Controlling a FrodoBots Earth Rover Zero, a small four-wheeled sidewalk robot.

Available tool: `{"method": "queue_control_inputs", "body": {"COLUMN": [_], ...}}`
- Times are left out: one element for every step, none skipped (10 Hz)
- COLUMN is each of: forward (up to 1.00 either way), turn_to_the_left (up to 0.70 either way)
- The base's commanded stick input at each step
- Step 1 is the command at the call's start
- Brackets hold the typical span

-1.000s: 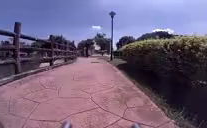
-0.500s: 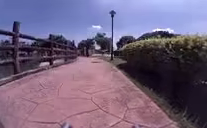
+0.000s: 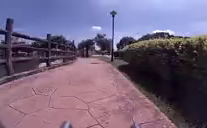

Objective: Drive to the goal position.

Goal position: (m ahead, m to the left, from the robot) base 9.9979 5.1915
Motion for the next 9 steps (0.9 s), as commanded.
{"method": "queue_control_inputs", "body": {"forward": [0.7,0.7,0.7,0.7,0.7,0.7,0.7,0.7,0.7], "turn_to_the_left": [0.01,0.25,0.35,0.0,0.0,0.0,0.0,0.0,0.0]}}
